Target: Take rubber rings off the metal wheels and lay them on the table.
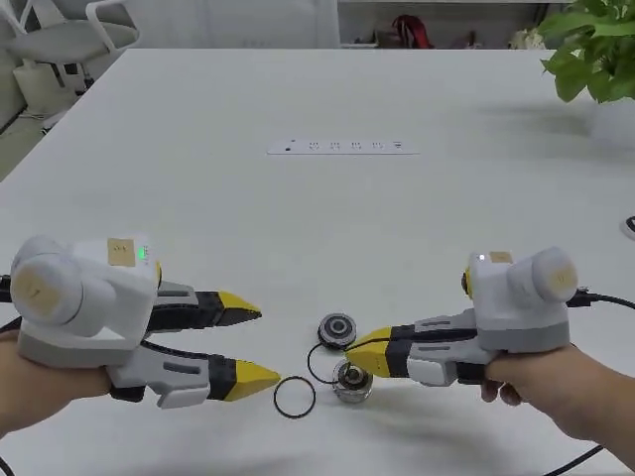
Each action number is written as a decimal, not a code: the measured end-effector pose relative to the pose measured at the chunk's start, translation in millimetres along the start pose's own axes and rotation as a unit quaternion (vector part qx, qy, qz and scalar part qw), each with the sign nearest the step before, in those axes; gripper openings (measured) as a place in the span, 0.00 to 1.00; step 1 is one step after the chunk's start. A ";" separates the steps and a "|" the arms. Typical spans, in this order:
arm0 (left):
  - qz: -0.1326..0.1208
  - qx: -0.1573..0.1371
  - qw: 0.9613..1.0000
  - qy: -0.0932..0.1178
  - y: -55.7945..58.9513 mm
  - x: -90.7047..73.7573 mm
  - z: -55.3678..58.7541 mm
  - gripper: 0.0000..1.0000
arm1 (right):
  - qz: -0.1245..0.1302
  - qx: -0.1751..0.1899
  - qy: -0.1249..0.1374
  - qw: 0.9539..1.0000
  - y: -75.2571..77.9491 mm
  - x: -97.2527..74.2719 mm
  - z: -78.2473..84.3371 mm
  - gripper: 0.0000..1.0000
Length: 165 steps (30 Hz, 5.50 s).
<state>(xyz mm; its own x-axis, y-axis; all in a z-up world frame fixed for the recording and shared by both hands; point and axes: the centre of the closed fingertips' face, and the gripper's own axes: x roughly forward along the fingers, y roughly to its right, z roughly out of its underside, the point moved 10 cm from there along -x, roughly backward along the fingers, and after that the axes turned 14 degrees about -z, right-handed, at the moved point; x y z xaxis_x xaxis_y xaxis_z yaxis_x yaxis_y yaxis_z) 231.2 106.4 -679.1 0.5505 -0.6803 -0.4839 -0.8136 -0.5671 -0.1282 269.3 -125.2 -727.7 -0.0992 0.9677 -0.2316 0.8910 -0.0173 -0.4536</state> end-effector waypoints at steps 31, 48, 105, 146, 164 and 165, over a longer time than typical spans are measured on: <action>-0.013 -0.011 1.000 -0.013 -6.8 -17.5 12.4 0.54 | -0.032 -0.007 -0.038 0.999 5.2 28.1 -5.9 0.00; -0.020 -0.012 1.000 -0.020 -9.0 -20.9 17.1 0.54 | -0.048 -0.007 -0.066 0.997 7.0 40.2 -3.1 0.00; -0.025 -0.008 0.999 -0.026 -9.8 -22.5 16.9 0.53 | -0.006 -0.040 -0.061 0.997 14.3 38.6 -14.1 0.20; -0.041 -0.009 0.999 -0.012 -31.2 4.5 -5.4 0.51 | 0.081 -0.046 -0.007 0.996 25.4 -21.2 -17.1 0.23; -0.042 -0.011 0.999 -0.017 -38.3 19.7 -4.9 0.50 | 0.091 -0.048 -0.020 0.994 34.5 -21.2 -6.0 0.24; -0.042 -0.012 0.999 -0.017 -38.4 20.5 -4.9 0.50 | 0.092 -0.048 -0.021 0.994 34.8 -20.9 -5.6 0.24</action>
<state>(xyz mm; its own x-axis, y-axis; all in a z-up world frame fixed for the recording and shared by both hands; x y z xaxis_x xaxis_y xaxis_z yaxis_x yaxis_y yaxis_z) 274.7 111.9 -679.9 0.6095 -0.6140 -0.5016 -0.7602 -0.6322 -0.1497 304.9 -144.6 -733.9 0.0519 0.9389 -0.3402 0.9342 -0.1661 -0.3158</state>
